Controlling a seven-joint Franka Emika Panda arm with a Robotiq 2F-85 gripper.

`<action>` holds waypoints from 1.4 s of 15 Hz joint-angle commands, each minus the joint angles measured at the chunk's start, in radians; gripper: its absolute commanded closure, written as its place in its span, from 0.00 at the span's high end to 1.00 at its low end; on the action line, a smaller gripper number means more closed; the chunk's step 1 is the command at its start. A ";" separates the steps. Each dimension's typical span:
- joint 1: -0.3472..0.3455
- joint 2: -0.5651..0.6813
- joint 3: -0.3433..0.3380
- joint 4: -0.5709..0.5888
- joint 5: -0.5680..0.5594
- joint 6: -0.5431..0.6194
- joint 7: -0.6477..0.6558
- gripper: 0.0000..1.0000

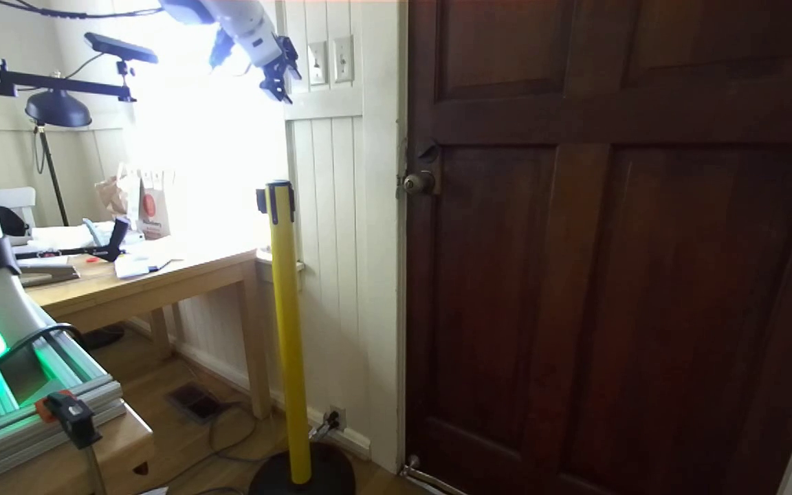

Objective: Turn on the light switches.

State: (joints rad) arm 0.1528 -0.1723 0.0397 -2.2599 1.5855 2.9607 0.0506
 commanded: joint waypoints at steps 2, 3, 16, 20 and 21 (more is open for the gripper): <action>-0.010 0.134 -0.009 0.200 0.258 0.007 -0.271 0.38; -0.017 0.155 -0.009 0.236 0.321 0.007 -0.341 0.31; -0.033 0.340 -0.106 0.487 0.923 -0.155 -1.009 0.00; -0.029 0.359 -0.141 0.519 0.925 -0.201 -1.015 0.00; -0.024 0.354 -0.143 0.515 0.923 -0.202 -1.013 0.00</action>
State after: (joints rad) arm 0.1183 0.1585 -0.0786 -1.7931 2.5088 2.7801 -0.9628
